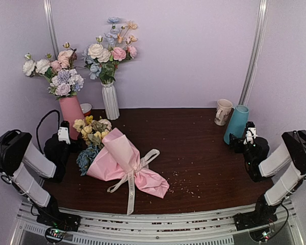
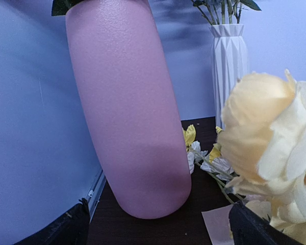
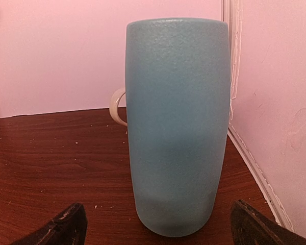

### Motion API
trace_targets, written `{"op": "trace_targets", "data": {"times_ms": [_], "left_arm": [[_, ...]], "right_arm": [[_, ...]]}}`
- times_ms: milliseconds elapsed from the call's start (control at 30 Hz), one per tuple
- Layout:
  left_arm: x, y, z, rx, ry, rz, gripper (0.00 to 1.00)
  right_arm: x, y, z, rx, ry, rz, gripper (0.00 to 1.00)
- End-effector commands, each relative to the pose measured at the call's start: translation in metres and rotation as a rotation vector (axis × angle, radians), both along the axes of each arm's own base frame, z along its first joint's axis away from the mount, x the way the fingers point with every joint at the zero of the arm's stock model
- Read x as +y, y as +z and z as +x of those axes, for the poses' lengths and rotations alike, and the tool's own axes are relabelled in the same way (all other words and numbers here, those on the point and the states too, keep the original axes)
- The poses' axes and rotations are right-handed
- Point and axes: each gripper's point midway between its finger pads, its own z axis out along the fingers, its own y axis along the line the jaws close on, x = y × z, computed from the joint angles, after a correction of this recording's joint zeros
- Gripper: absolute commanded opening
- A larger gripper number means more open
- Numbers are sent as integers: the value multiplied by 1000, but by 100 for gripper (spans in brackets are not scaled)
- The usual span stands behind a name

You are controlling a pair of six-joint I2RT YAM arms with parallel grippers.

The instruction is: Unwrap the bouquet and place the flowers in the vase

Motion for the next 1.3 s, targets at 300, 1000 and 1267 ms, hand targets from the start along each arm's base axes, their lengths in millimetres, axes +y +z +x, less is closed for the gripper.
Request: {"op": "trace_targets", "data": {"times_ms": [300,1000,1267], "left_arm": [[18,32,-9,-19,102,-55,98],[-1,115,-83,-32,-27,-517,98],[-48,152,-112,111,-294,-503,91]], "right_arm": [[-2,5,3,-20,-10,3,100],[146,74,-18,75,360,-79,100],[123,89,-13,129,155,259,100]]}}
